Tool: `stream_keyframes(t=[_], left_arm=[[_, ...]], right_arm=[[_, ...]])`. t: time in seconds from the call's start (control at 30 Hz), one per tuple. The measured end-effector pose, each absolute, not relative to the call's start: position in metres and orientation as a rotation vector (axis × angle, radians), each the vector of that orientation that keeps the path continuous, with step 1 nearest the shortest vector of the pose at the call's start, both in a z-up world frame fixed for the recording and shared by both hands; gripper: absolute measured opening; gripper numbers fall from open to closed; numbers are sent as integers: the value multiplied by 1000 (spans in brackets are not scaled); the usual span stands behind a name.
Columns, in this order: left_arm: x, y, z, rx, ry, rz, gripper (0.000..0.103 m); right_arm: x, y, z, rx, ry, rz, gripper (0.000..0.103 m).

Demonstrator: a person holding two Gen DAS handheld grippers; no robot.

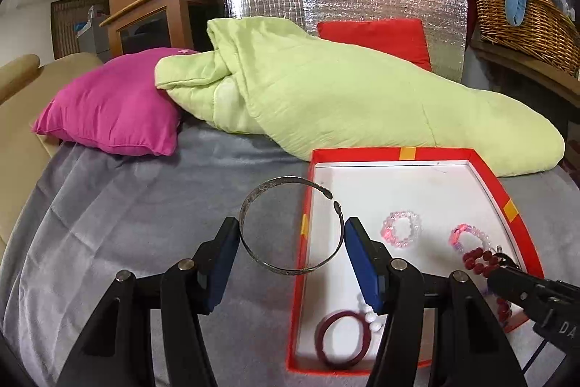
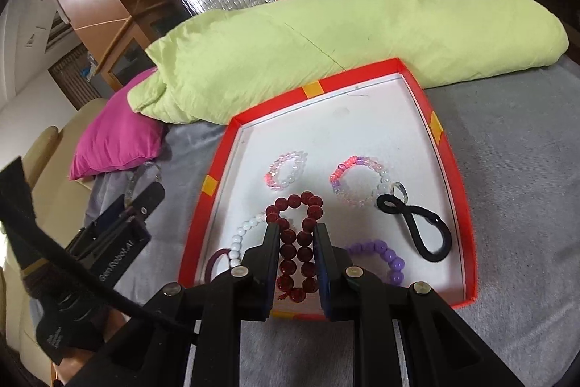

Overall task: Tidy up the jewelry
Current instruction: 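Lower the bangle and red bracelet into the red box and open both tools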

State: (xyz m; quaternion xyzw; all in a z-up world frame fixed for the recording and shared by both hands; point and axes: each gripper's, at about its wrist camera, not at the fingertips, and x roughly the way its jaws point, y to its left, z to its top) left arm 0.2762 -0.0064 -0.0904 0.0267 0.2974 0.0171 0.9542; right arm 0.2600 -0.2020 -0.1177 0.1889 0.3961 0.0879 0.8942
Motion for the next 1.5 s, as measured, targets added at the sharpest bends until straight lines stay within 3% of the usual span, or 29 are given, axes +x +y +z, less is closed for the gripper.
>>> stream_keyframes(t=[0.63, 1.33, 1.5], left_arm=[[281, -79, -109, 15, 685, -232, 62], [312, -103, -135, 30, 819, -293, 62], [311, -91, -125, 22, 814, -267, 70]], right_arm=[[258, -260, -108, 496, 770, 66, 20], [356, -265, -130, 443, 818, 57, 21], [347, -278, -123, 489, 801, 45, 22]])
